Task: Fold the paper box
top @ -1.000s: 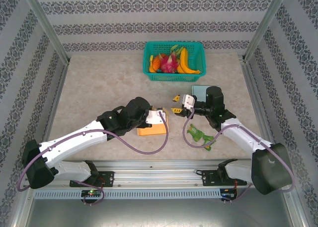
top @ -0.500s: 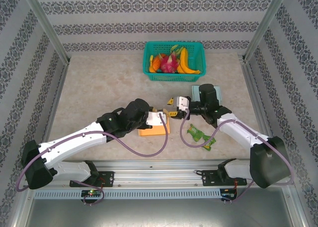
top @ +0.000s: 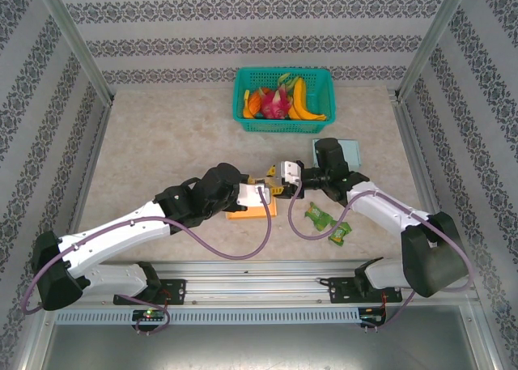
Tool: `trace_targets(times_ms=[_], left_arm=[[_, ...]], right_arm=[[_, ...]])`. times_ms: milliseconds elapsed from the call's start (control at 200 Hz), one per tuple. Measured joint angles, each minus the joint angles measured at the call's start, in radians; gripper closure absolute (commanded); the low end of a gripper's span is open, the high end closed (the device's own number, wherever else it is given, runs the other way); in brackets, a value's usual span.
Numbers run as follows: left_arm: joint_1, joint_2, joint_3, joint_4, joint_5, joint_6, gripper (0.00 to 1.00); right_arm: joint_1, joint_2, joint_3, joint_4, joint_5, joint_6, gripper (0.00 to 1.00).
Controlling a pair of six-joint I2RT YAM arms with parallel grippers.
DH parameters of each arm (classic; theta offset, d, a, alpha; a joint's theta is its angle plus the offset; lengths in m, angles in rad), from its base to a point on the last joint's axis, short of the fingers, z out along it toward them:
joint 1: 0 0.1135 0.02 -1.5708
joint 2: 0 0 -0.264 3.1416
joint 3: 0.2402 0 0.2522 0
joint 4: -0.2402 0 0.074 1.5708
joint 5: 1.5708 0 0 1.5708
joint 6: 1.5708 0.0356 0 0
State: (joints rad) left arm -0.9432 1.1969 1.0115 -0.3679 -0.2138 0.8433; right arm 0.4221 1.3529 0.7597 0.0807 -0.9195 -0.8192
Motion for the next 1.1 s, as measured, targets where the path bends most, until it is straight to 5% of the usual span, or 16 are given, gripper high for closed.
trace_targets(times_ms=[694,1104], left_arm=[[-0.027,-0.024,-0.011,0.003,-0.004,0.018,1.00],[-0.033,-0.027,-0.015,0.001,-0.008,0.017,1.00]], right_arm=[[0.000,-0.008,0.031,-0.076,-0.045,-0.050,0.72],[0.001,-0.008,0.031,-0.092,-0.051,-0.071,1.00]])
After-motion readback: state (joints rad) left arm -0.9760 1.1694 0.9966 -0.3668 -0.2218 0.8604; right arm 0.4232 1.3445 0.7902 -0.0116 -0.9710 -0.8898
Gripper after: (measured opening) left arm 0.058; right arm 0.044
